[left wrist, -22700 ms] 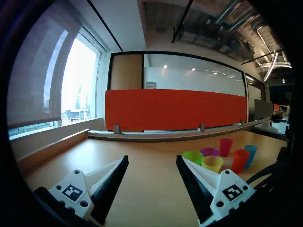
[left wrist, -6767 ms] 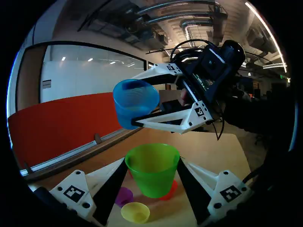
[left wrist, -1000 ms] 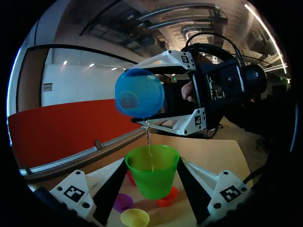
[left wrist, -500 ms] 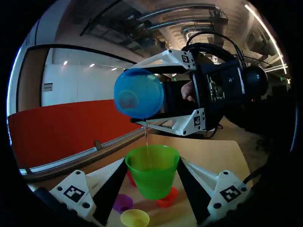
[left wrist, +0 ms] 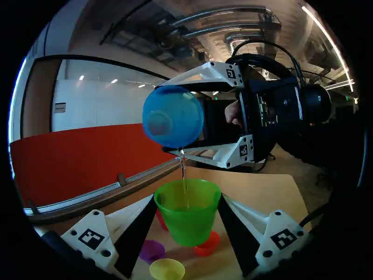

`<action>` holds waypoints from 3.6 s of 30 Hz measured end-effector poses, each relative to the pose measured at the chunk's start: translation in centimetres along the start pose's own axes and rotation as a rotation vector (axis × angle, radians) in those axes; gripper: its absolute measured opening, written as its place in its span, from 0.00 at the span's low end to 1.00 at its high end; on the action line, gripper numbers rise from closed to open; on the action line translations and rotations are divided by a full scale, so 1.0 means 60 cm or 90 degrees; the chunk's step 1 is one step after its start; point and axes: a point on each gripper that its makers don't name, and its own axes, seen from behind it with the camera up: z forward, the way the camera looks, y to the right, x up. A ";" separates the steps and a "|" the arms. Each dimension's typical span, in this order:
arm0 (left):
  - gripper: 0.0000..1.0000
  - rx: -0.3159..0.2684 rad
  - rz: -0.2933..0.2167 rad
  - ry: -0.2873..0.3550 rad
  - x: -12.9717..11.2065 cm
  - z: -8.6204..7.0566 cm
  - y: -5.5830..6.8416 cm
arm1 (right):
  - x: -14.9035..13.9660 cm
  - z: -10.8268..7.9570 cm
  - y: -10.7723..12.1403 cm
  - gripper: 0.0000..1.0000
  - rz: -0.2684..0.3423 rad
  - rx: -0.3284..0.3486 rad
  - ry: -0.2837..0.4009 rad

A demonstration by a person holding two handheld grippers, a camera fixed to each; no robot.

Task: Pour water

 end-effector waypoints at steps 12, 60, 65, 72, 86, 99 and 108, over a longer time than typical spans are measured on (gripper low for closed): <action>0.88 -0.001 0.000 0.002 0.003 0.001 0.000 | 0.001 0.002 0.000 0.91 -0.015 0.002 0.000; 0.88 0.003 0.004 0.002 0.006 -0.002 -0.002 | 0.005 0.007 0.000 0.91 -0.058 0.003 -0.001; 0.88 0.002 0.004 0.002 0.008 -0.002 -0.001 | 0.005 0.007 0.001 0.91 -0.058 0.002 0.000; 0.88 0.003 0.004 0.002 0.009 -0.002 -0.003 | 0.004 0.005 0.002 0.90 -0.055 0.000 0.000; 0.88 0.007 0.004 -0.001 0.008 -0.005 -0.005 | -0.009 -0.007 -0.003 0.91 0.080 -0.005 0.000; 0.88 0.010 0.006 -0.004 0.008 -0.007 -0.007 | -0.030 -0.022 -0.021 0.91 0.314 -0.014 -0.014; 0.88 0.016 0.010 -0.005 0.009 -0.013 -0.009 | -0.035 -0.035 -0.027 0.91 0.517 -0.007 -0.011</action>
